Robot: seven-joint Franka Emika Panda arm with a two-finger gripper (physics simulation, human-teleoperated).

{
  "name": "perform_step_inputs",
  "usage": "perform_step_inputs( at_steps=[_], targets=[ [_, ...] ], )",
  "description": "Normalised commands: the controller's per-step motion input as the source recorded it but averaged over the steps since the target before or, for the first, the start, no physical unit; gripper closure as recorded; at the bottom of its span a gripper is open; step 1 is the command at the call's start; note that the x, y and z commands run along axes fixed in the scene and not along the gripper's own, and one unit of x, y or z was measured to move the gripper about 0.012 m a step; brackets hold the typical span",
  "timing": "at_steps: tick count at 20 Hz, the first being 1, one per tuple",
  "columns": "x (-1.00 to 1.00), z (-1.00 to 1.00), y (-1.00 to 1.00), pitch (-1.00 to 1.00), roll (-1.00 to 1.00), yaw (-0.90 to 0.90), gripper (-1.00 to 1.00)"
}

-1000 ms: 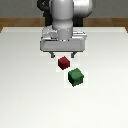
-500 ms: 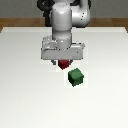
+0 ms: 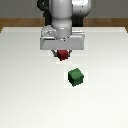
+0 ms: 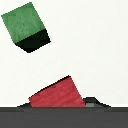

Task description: Place the red cube on top of the green cube.

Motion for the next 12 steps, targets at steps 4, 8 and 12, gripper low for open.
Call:
perform_step_inputs(
  at_steps=[4, 8, 12],
  targets=[
    [0.00, 1.00, 0.00, 0.00, 0.00, 0.00, 1.00],
    [0.50, 0.00, 0.00, 0.00, 0.00, 0.00, 1.00],
    [1.00, 0.00, 0.00, 0.00, 0.00, 0.00, 1.00]
  ],
)
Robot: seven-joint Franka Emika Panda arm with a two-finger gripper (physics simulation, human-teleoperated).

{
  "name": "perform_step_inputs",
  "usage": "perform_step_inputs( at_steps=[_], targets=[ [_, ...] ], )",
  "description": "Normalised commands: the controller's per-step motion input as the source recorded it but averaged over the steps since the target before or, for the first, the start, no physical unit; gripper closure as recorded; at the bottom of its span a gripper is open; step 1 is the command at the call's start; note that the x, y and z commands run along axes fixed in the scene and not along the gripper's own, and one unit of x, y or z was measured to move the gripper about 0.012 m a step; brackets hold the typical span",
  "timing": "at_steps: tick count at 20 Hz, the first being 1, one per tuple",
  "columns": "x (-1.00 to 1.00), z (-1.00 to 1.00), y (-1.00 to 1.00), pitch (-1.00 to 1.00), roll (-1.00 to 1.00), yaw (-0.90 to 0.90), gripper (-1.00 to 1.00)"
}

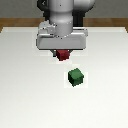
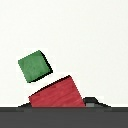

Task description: Place the red cube on top of the green cube.

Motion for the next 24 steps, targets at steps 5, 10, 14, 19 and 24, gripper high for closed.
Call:
perform_step_inputs(
  at_steps=[5, 10, 14, 19, 24],
  targets=[
    [0.20, 0.00, 0.60, 0.00, 0.00, 0.00, 1.00],
    [0.20, 0.00, 0.80, 0.00, 0.00, 0.00, 1.00],
    [0.00, 0.00, -0.25, 0.00, 0.00, 0.00, 1.00],
    [0.00, 0.00, -0.40, 0.00, 0.00, 0.00, 1.00],
    [0.20, 0.00, 0.00, 0.00, 0.00, 0.00, 1.00]
  ],
)
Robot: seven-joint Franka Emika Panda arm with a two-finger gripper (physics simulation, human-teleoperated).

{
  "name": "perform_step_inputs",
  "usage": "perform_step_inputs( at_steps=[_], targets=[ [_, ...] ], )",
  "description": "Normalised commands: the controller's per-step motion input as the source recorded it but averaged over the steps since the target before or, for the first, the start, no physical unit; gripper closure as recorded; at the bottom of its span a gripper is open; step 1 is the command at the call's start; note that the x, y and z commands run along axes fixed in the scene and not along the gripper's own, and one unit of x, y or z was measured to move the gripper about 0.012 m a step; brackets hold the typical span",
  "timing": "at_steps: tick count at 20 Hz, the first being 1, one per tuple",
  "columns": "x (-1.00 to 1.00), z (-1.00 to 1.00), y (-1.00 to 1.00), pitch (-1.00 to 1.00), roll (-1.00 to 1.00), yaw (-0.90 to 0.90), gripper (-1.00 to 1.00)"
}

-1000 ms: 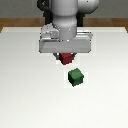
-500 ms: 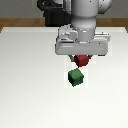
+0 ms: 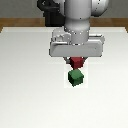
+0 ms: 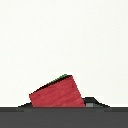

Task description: Place the red cube on top of the green cube.

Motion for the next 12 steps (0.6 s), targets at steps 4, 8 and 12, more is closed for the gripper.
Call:
perform_step_inputs(
  at_steps=[4, 8, 12],
  targets=[
    [0.00, -0.75, 0.00, 0.00, 0.00, 0.00, 1.00],
    [0.00, 0.00, 0.00, 0.00, 0.00, 0.00, -1.00],
    [0.00, 0.00, 0.00, 0.00, 0.00, 0.00, -1.00]
  ],
)
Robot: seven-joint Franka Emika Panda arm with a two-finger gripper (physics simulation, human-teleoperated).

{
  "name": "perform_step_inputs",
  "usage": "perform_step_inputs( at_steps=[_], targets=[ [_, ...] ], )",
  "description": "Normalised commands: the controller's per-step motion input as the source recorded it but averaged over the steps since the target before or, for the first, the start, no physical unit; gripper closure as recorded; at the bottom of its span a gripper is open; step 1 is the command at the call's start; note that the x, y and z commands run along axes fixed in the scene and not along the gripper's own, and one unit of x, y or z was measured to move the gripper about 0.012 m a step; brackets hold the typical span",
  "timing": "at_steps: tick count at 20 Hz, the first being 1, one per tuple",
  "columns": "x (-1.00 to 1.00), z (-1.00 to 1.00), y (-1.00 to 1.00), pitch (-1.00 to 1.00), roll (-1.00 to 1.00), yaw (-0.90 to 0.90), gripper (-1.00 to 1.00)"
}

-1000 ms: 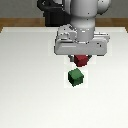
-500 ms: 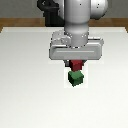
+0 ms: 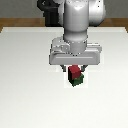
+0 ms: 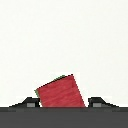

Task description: Place the red cube on top of the green cube.

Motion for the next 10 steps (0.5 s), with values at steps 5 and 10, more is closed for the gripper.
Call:
perform_step_inputs(
  at_steps=[5, 10],
  targets=[
    [0.00, 0.00, 0.00, 0.00, 0.00, 0.00, -1.00],
    [0.00, 0.00, 0.00, 0.00, 0.00, 0.00, -1.00]
  ],
)
